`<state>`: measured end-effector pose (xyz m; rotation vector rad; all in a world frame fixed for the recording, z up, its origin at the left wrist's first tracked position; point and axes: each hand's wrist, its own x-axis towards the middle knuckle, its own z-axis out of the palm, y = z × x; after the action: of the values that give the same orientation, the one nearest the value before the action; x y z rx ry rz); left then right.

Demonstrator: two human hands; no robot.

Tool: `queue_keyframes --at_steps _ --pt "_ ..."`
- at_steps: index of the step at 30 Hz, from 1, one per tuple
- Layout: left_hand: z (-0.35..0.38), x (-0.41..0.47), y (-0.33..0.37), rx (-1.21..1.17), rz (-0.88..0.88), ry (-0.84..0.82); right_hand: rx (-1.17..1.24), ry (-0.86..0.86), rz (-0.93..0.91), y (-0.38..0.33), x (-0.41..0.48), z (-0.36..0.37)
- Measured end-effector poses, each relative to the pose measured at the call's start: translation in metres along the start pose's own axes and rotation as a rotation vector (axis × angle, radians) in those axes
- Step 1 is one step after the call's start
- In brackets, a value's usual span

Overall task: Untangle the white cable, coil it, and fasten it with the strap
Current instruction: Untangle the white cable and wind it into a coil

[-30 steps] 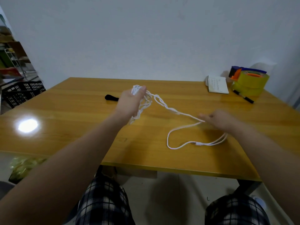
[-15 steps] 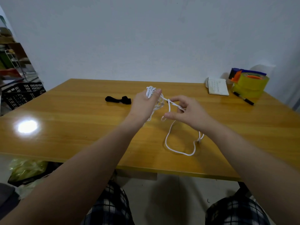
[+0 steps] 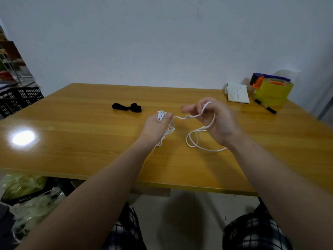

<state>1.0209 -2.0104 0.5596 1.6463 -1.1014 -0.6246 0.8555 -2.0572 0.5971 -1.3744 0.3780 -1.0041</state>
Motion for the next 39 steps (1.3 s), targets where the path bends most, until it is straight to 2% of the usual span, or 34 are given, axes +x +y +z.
queue_keyframes --at_steps 2,3,5,7,9,10,12,14,16,18,19,22,23,27,29,31,35,37,39 --pt "0.003 0.001 0.002 -0.002 -0.020 0.018 0.080 -0.015 -0.010 0.000 -0.001 0.007" --pt "0.004 0.002 0.003 -0.013 -0.035 0.029 0.078 0.033 -0.029 0.000 0.000 0.011" --pt "-0.003 0.008 0.001 -0.098 -0.120 0.120 0.065 0.260 -0.046 -0.007 0.003 0.009" --pt "-0.025 0.016 -0.007 -0.195 -0.223 0.256 -0.058 0.516 -0.052 -0.017 0.001 -0.010" --pt "-0.044 0.019 -0.014 -0.152 -0.204 0.310 -0.348 0.596 -0.008 -0.022 -0.005 -0.033" --pt "-0.047 0.018 -0.012 -0.144 -0.155 0.302 -0.549 0.557 0.060 -0.018 -0.006 -0.041" --pt "-0.042 0.018 -0.004 -0.182 -0.099 0.271 -0.965 0.363 0.256 -0.003 -0.006 -0.044" --pt "-0.033 0.017 0.009 -0.275 -0.081 0.184 -1.172 0.150 0.435 0.009 -0.005 -0.038" --pt "-0.027 0.017 0.019 -0.363 -0.047 0.030 -1.220 -0.064 0.533 0.007 -0.007 -0.029" --pt "-0.027 0.015 0.025 -0.371 -0.013 -0.089 -1.238 -0.226 0.511 -0.005 -0.009 -0.023" --pt "-0.027 0.013 0.028 -0.367 0.007 -0.128 -1.152 -0.215 0.460 -0.011 -0.010 -0.019" --pt "-0.023 0.010 0.034 -0.286 0.040 -0.164 -0.457 0.085 0.263 -0.026 -0.012 -0.005" --pt "-0.021 0.010 0.036 -0.254 0.048 -0.160 -0.370 0.140 0.251 -0.029 -0.010 0.004" --pt "-0.011 0.004 0.040 -0.209 0.060 -0.175 -0.795 0.006 0.260 -0.020 -0.005 0.026" --pt "-0.012 0.001 0.040 -0.270 0.026 -0.258 -0.715 0.020 0.197 -0.016 -0.004 0.022" --pt "-0.018 -0.002 0.039 -0.371 -0.029 -0.408 -0.688 0.100 0.077 -0.018 0.001 0.011" --pt "-0.022 -0.013 0.039 -0.544 -0.144 -0.705 -1.049 0.297 -0.157 -0.023 0.015 -0.011" --pt "-0.023 -0.017 0.041 -0.625 -0.162 -0.796 -1.160 0.284 -0.160 -0.018 0.017 -0.021" --pt "-0.026 -0.018 0.043 -0.690 -0.135 -0.821 -1.013 0.177 -0.062 -0.009 0.014 -0.027"
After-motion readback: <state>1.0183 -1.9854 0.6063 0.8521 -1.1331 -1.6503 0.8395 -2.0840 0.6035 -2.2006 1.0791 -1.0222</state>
